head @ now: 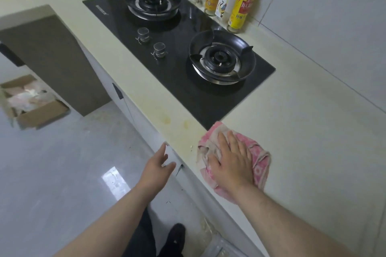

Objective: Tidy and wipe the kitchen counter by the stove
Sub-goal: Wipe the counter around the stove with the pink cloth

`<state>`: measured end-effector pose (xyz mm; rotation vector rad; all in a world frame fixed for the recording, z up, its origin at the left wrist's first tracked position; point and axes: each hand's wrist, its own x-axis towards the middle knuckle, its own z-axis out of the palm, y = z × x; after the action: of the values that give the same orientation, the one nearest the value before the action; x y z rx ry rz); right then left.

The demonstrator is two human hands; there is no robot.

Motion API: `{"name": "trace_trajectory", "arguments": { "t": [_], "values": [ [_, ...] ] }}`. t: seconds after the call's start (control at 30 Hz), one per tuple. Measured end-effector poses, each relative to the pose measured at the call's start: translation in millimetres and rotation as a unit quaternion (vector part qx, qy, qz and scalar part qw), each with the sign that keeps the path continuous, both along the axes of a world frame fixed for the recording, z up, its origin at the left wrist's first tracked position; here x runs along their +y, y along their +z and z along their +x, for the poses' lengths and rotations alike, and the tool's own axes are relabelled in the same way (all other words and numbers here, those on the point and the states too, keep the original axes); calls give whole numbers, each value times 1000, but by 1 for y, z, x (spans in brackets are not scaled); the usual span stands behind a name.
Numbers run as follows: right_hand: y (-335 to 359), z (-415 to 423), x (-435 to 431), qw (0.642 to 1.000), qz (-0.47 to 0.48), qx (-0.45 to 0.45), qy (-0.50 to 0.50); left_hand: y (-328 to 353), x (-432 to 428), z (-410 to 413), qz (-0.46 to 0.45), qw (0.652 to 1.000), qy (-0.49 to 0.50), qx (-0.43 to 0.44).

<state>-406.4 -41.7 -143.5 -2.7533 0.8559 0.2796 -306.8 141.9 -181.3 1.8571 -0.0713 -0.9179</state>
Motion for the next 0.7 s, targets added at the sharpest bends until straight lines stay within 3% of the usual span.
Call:
{"name": "trace_trajectory", "arguments": {
  "t": [0.1, 0.27, 0.7],
  "values": [
    [2, -21, 13, 998, 17, -3, 67, 6, 2, 3, -9, 1000, 14, 10],
    [0, -30, 30, 997, 19, 17, 72, 6, 9, 15, -10, 1000, 9, 16],
    [1, 60, 37, 985, -11, 22, 170, -7, 51, 39, -10, 992, 78, 94]
  ]
}}
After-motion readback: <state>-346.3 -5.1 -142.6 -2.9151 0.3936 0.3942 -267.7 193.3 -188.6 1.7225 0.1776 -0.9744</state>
